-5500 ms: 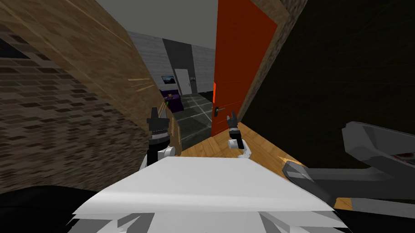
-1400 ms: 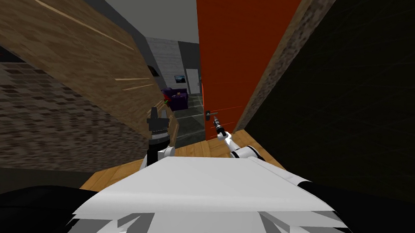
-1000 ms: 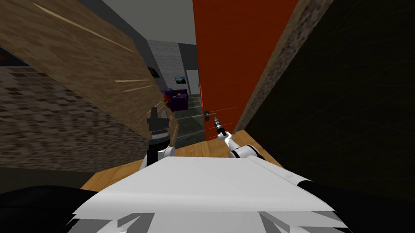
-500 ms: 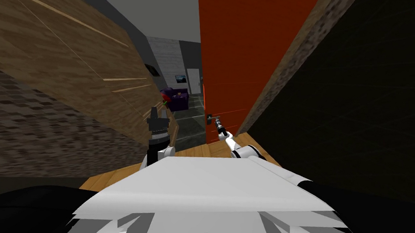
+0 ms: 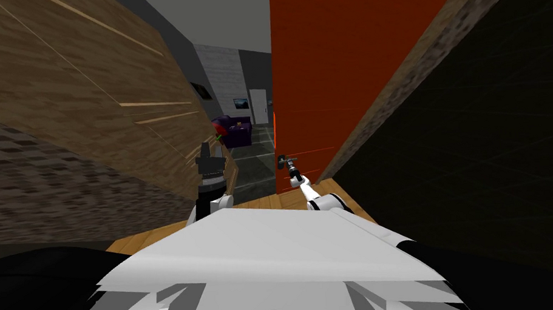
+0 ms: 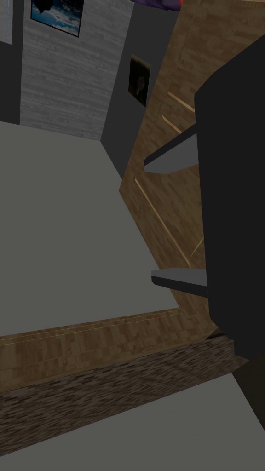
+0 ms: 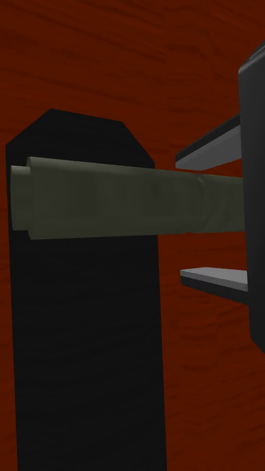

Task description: Push the door open

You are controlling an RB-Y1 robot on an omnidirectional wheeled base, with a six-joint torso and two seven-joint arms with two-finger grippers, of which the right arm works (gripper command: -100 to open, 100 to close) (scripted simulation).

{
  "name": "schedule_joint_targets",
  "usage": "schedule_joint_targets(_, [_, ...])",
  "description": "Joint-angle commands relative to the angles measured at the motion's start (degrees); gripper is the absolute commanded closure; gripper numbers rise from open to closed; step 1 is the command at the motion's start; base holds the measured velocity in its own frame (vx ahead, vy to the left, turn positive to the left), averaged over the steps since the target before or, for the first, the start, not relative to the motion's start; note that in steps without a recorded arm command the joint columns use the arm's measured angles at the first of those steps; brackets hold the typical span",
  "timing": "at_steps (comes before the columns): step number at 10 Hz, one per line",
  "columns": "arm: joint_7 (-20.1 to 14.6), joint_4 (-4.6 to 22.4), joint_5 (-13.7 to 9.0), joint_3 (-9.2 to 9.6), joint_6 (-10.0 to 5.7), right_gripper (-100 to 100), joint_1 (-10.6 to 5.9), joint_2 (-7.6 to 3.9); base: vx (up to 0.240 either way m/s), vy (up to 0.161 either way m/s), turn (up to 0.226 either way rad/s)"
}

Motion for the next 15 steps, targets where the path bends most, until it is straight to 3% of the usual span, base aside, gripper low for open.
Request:
schedule_joint_targets(1, [0.0,0.0,0.0,0.0,-0.01,100,0.02,-0.02,-0.023,-0.011,0.009])
schedule_joint_targets(5, [0.0,0.0,0.0,0.0,-0.01,100,0.02,-0.02,-0.003,-0.002,0.004])
schedule_joint_targets(13, [1.6,0.0,-1.2,-3.55,0.24,100,0.1,-2.37,0.135,0.089,-0.034])
schedule_joint_targets(15, [1.6,0.0,-1.2,-3.55,0.24,100,0.1,-2.37,0.084,0.055,-0.011])
